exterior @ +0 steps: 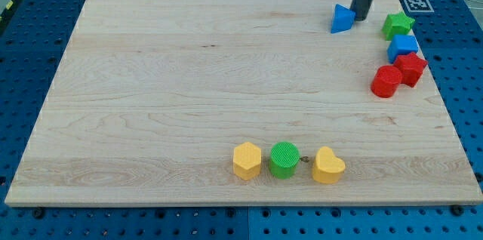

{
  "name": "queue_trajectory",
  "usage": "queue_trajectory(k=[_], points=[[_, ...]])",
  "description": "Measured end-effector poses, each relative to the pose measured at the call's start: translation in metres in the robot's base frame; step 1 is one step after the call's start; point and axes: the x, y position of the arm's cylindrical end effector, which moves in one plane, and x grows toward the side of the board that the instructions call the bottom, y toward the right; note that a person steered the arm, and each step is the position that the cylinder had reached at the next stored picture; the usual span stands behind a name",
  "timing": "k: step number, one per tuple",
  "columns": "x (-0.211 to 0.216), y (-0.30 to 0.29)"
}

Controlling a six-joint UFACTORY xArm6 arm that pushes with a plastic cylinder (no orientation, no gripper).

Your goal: Slide the blue triangle parallel to the green circle

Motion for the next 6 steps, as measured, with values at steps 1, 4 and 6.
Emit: queue_trajectory(k=[1,4,6], points=[[0.02,0.003],[0.013,-0.085],[0.018,-0.059]])
